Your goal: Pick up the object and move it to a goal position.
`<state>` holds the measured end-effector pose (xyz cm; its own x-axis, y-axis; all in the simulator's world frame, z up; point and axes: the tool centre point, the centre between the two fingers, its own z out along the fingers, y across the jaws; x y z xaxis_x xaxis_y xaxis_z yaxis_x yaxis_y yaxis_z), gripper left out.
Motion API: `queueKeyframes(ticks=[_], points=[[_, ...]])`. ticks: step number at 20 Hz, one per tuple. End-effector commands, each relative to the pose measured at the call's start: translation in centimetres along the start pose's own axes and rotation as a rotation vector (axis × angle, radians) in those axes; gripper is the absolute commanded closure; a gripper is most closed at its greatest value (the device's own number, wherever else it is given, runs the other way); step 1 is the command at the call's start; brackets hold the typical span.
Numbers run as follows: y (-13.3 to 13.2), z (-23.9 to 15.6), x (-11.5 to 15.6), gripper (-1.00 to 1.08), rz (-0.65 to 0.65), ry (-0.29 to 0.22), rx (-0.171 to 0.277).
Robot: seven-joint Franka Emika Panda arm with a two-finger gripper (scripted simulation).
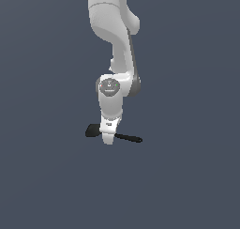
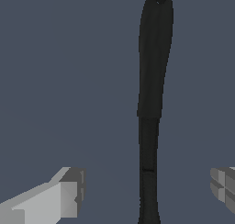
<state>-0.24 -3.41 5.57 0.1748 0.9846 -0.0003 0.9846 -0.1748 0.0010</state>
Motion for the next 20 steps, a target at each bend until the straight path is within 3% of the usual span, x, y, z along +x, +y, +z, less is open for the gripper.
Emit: queueKeyframes(ticks=[1, 10, 11, 20], points=[[-0.1, 1.2, 0.0, -0.92, -0.001, 0.0, 0.001], [0.0, 3.9, 0.0, -0.92, -0.004, 0.0, 0.001], [0.0, 3.9, 0.0, 1.08, -0.004, 0.0, 0.001], [0.0, 3.9, 0.0, 1.08, -0.004, 0.0, 0.001]])
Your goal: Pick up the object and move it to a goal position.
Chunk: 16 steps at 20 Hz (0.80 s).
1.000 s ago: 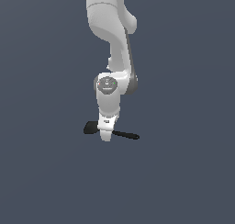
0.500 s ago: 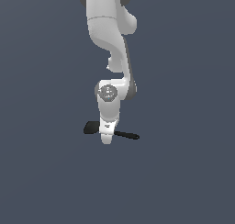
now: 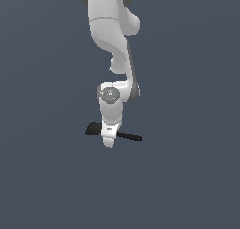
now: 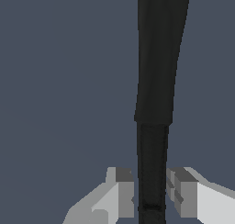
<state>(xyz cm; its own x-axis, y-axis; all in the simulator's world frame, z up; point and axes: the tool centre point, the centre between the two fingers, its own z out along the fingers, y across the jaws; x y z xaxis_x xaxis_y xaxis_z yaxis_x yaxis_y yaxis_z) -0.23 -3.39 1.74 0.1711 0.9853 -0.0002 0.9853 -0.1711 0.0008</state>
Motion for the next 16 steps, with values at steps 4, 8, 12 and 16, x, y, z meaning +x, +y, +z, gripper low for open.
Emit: queueKeyframes(ticks=[4, 8, 12, 16], points=[[0.0, -0.2, -0.2, 1.08, 0.0, 0.0, 0.0], [-0.1, -1.3, -0.9, 1.08, 0.0, 0.0, 0.0], [-0.2, -3.1, -2.1, 1.08, 0.0, 0.0, 0.0], [-0.4, -6.0, -4.0, 1.08, -0.001, -0.001, 0.0]])
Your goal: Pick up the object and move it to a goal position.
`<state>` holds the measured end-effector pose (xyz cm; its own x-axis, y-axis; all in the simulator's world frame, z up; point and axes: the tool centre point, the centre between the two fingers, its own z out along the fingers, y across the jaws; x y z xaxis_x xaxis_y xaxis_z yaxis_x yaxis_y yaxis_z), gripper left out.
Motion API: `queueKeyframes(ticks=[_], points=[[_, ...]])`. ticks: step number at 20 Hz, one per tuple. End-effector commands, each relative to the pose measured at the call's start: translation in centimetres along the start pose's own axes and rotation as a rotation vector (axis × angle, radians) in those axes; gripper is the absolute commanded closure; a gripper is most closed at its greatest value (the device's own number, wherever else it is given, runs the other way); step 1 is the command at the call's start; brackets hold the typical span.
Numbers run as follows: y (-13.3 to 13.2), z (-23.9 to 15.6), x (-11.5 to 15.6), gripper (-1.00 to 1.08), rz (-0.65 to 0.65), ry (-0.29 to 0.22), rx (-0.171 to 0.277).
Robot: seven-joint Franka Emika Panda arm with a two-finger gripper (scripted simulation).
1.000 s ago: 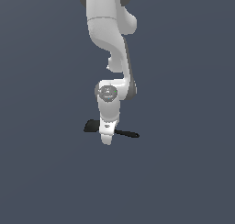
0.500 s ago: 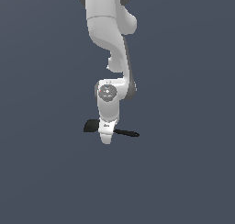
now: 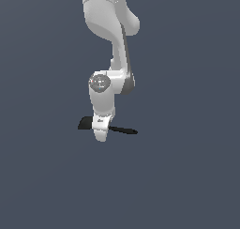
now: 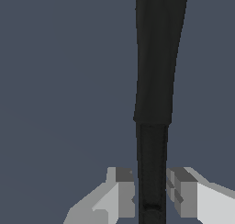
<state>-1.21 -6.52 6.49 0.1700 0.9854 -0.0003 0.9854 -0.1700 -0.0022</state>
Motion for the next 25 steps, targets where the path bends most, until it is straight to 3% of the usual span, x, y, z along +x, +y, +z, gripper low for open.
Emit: queueKeyframes(ticks=[1, 14, 25], points=[[-0.1, -2.1, -1.4, 1.08, 0.001, 0.0, -0.003], [-0.5, -13.7, -9.0, 1.08, 0.0, 0.002, -0.002], [-0.4, -17.1, -11.4, 1.08, 0.001, 0.001, -0.002]])
